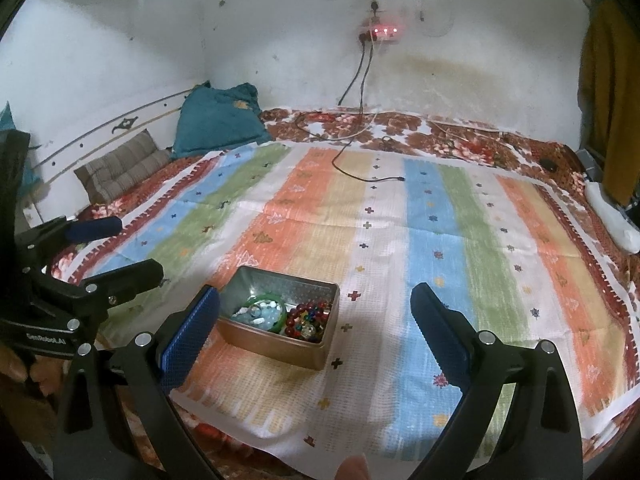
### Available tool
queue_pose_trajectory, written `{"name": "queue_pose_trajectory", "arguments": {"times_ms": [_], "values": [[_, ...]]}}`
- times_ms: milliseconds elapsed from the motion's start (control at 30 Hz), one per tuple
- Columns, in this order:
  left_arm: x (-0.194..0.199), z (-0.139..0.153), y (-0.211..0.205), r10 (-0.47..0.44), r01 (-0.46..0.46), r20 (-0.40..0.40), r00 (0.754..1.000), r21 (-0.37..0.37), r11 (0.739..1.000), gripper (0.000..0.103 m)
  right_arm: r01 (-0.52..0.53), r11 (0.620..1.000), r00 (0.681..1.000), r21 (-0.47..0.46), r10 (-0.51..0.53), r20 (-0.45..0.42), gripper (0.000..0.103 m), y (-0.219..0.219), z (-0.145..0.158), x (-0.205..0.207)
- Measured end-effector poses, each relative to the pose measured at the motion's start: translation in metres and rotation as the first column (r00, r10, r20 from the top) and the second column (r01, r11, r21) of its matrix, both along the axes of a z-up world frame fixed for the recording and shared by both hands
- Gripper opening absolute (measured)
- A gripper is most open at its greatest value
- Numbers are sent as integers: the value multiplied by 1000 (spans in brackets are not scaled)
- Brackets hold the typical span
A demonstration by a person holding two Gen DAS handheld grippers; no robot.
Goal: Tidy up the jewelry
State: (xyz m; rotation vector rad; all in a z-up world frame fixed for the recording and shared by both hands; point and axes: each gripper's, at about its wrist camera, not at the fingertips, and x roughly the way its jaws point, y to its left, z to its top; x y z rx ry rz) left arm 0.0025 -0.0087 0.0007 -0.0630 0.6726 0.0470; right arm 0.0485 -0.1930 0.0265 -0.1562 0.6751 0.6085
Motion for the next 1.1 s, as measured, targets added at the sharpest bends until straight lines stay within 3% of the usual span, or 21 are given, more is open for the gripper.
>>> {"name": "queue_pose_trajectory", "arguments": {"times_ms": [1100], "values": [[-3, 3, -7, -14, 13, 17, 1000, 23, 1000, 97, 0, 1000, 1000, -7, 0, 16, 97, -1, 0, -2]]}}
